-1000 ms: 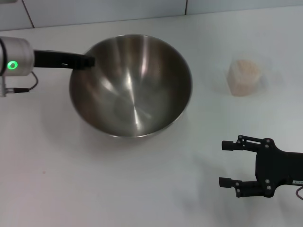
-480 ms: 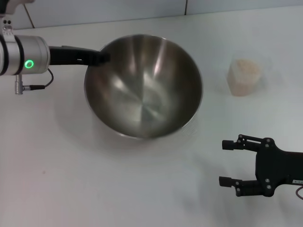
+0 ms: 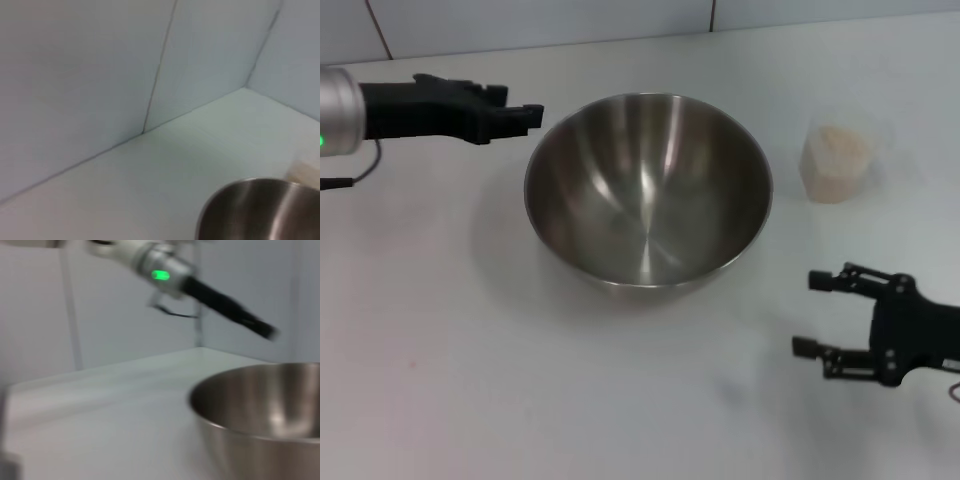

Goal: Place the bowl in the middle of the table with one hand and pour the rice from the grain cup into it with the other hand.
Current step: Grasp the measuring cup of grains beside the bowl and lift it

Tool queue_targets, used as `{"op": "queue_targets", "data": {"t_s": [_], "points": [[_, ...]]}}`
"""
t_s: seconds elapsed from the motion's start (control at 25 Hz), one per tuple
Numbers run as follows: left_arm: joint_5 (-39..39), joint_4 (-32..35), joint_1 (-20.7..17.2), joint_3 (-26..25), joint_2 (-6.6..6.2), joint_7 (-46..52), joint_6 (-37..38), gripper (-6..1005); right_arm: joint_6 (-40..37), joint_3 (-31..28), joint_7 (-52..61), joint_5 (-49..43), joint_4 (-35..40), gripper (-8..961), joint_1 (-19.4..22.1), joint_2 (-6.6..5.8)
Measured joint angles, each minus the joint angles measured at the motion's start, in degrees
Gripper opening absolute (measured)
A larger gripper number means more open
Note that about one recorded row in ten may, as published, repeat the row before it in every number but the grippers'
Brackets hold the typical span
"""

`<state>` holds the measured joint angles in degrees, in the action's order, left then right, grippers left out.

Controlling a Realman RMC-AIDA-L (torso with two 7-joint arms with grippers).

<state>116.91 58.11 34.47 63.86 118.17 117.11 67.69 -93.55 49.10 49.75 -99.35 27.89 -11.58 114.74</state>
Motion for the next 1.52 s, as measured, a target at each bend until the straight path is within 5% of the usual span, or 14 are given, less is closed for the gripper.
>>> {"op": "queue_targets", "data": {"t_s": [0.12,0.32,0.6,1.52], "points": [[-3.8,8.0,-6.4,0.1,0.04,-9.2,5.8,500,3.9,-6.9,0.1,0.1,-0.8,826,1.1,1.16],[-6.6,12.0,-12.1,-0.4,-0.11,-20.4,16.9,703,14.8,-20.1,-0.1,0.4,-1.6,826,1.5,4.41],[-6.7,11.5,-16.1,0.0,0.26,-25.1,18.1,844,24.6,-30.1,-2.5,0.7,-6.1,827,-2.4,4.55],[-7.2,9.1,-16.8,0.5,0.45,-25.0,17.1,844,37.7,-31.1,-4.1,1.3,-7.9,827,-12.3,4.47]]}}
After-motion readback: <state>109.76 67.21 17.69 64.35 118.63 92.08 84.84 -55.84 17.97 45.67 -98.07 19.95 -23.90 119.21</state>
